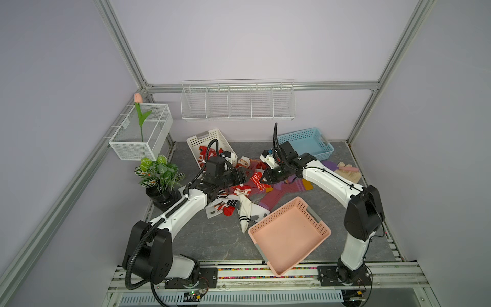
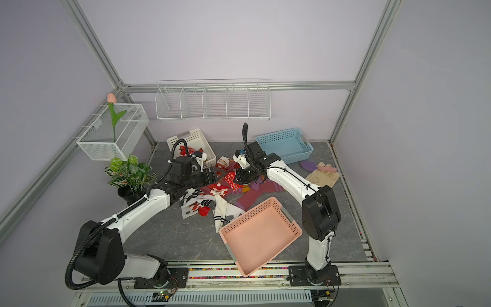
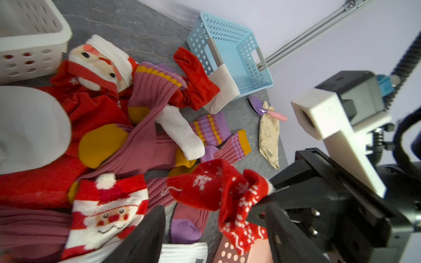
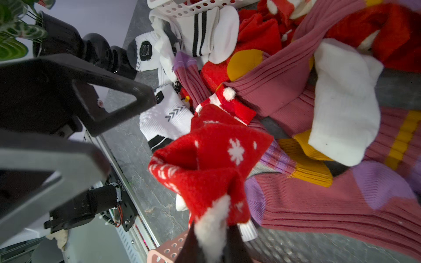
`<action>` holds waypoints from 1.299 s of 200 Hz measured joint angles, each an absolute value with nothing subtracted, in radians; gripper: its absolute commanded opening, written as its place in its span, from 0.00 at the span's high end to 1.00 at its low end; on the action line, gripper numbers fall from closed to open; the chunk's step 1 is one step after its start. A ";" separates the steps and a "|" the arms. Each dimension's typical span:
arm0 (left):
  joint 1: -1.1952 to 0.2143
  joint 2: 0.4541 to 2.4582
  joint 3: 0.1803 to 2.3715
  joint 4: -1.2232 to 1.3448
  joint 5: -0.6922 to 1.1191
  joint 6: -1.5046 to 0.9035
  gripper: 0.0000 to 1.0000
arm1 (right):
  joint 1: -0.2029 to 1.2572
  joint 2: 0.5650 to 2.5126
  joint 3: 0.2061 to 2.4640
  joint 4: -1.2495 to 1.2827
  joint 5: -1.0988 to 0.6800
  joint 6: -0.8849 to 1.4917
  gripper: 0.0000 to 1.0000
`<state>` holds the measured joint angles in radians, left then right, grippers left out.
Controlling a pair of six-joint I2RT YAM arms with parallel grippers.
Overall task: Sort the socks into the basket by color
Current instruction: Pick up the sock from the center of the board.
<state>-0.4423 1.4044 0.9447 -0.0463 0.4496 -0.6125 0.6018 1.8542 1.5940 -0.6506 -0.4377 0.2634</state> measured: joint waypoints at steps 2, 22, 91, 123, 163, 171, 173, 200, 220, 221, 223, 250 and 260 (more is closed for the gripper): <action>-0.445 1.404 0.944 -0.041 0.451 -0.614 0.36 | 0.602 1.854 1.592 -0.648 -0.441 0.265 0.89; -0.464 1.411 0.941 0.005 0.469 -0.637 0.36 | 0.598 1.854 1.575 -0.623 -0.471 0.286 0.90; -0.487 1.420 0.923 0.065 0.476 -0.666 0.34 | 0.571 1.813 1.514 -0.540 -0.555 0.346 0.93; -0.487 1.420 0.897 0.082 0.469 -0.676 0.31 | 0.563 1.788 1.493 -0.487 -0.604 0.372 0.93; -0.487 1.444 0.891 0.182 0.485 -0.726 0.32 | 0.561 1.786 1.476 -0.425 -0.657 0.405 0.93; -0.487 1.452 0.889 0.211 0.492 -0.739 0.35 | 0.561 1.786 1.472 -0.416 -0.665 0.414 0.93; -0.487 1.455 0.888 0.221 0.494 -0.747 0.36 | 0.561 1.786 1.471 -0.413 -0.667 0.415 0.93; -0.487 1.487 0.864 0.336 0.531 -0.811 0.72 | 0.561 1.786 1.460 -0.385 -0.690 0.435 0.93; -0.487 1.509 0.852 0.410 0.560 -0.860 0.95 | 0.561 1.786 1.458 -0.373 -0.699 0.448 0.93; -0.487 1.509 0.851 0.412 0.560 -0.861 0.96 | 0.561 1.786 1.458 -0.372 -0.699 0.449 0.93; -0.488 1.510 0.850 0.419 0.565 -0.857 0.98 | 0.561 1.786 1.458 -0.371 -0.699 0.450 0.93; -0.486 1.513 0.846 0.462 0.573 -0.884 1.00 | 0.559 1.785 1.457 -0.356 -0.710 0.465 0.79; -0.486 1.513 0.846 0.463 0.574 -0.883 1.00 | 0.559 1.785 1.457 -0.355 -0.712 0.472 0.67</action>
<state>-0.4858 1.5127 0.8459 0.4633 0.5735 -0.8829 0.5587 1.7855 1.4567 -0.3546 -0.7120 0.4725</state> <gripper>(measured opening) 0.003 0.202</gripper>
